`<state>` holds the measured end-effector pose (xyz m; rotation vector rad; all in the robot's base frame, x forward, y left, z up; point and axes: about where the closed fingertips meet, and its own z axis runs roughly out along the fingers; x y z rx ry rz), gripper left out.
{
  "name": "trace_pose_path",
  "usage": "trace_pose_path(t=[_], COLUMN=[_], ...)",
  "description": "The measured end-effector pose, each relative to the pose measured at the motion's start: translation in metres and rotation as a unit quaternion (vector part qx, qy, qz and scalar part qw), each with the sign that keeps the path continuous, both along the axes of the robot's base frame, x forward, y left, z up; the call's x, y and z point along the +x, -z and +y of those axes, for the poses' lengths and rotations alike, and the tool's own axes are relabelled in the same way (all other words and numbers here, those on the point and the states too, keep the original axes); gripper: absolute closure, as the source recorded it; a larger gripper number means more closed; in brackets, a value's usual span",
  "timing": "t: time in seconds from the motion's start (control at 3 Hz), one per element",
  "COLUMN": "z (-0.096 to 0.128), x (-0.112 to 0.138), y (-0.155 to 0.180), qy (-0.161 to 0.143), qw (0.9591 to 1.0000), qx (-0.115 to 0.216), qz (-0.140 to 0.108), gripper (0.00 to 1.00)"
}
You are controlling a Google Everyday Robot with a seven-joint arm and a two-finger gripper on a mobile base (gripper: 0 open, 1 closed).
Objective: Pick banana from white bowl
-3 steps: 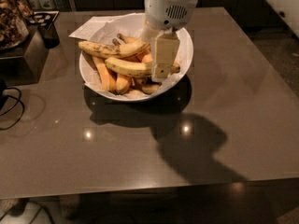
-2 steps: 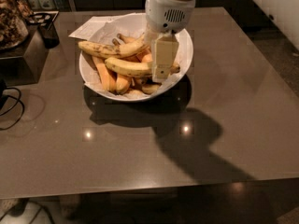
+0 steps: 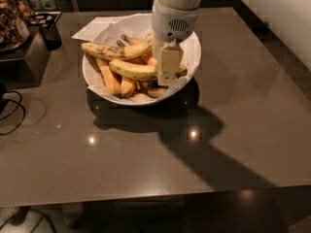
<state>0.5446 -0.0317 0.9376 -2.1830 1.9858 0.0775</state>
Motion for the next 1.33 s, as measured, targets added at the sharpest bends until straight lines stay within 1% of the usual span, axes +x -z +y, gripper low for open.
trace_pose_path(t=[0.33,0.67,1.0,1.33], z=[0.004,0.011,0.013,0.013], x=[0.002,0.002,0.006,0.005], y=[0.01,0.017,0.024,0.025], qy=[-0.005,-0.018,-0.026,-0.028], qw=[0.9999,0.9997,0.9993,0.9992], qx=[-0.008,-0.015,-0.022,-0.021], qz=[0.008,0.011,0.014,0.016], gripper=[0.4,0.39,0.4,0.57])
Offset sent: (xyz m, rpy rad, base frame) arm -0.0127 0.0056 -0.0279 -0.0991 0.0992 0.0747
